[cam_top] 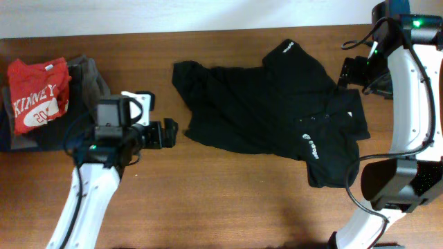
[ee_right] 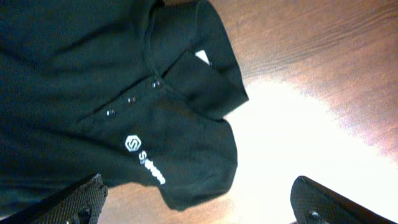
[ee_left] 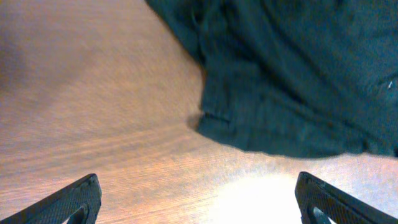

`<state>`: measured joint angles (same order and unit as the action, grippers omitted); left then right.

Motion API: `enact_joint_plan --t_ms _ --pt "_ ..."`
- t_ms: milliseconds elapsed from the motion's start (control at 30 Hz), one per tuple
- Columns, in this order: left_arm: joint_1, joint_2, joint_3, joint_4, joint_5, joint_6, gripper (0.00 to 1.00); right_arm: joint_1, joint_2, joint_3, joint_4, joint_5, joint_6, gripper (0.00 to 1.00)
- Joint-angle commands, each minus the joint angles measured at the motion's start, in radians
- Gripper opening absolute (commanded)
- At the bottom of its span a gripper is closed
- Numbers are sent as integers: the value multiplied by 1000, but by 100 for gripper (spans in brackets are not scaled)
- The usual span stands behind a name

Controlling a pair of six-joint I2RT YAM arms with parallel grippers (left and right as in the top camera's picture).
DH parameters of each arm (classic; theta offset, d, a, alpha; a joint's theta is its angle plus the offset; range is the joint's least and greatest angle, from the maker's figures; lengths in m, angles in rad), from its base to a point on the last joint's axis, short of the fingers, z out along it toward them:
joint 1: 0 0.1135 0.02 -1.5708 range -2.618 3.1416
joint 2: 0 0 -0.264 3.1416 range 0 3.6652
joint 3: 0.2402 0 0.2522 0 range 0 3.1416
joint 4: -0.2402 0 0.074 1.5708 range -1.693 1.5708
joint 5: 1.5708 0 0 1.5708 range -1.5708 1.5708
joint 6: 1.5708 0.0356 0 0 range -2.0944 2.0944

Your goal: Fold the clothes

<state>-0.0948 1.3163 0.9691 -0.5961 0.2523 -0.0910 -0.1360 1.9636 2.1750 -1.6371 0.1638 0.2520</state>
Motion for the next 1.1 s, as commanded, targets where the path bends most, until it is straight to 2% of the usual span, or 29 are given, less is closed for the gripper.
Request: enact_joint_plan --t_ms 0,233,400,600,633,667,700,733,800,900,967,1067 --pt "-55 109 20 16 25 -10 99 -1 -76 11 -39 -2 8 99" --pt "-127 307 20 169 52 -31 99 -23 -82 -5 -62 -29 -32 99" --pt "-170 438 20 291 60 -148 99 -23 -95 -5 -62 -29 -38 99" --pt "-180 526 20 344 59 -186 93 -24 -106 -5 -62 -28 -40 99" --pt "-181 535 20 349 60 -186 89 -24 -106 -5 -62 -28 -42 99" --pt "-187 553 20 358 60 -186 68 -24 -106 -5 -62 -28 -42 99" --pt "-189 562 20 362 59 -186 33 -24 -106 -5 -62 -28 -42 99" --pt "-189 563 20 365 59 -186 1 -24 -106 -5 -62 -28 -42 99" --pt "-180 551 31 383 43 -185 0 -28 -106 -5 -62 -29 -42 99" --pt "-130 503 107 363 -70 -176 1 -39 -106 -5 -62 -29 -41 99" --pt "-71 467 203 351 -155 -172 0 -50 -106 -5 -62 -32 -42 99" --pt "27 455 390 353 -182 -166 1 -61 -106 -5 -62 -40 -42 99"
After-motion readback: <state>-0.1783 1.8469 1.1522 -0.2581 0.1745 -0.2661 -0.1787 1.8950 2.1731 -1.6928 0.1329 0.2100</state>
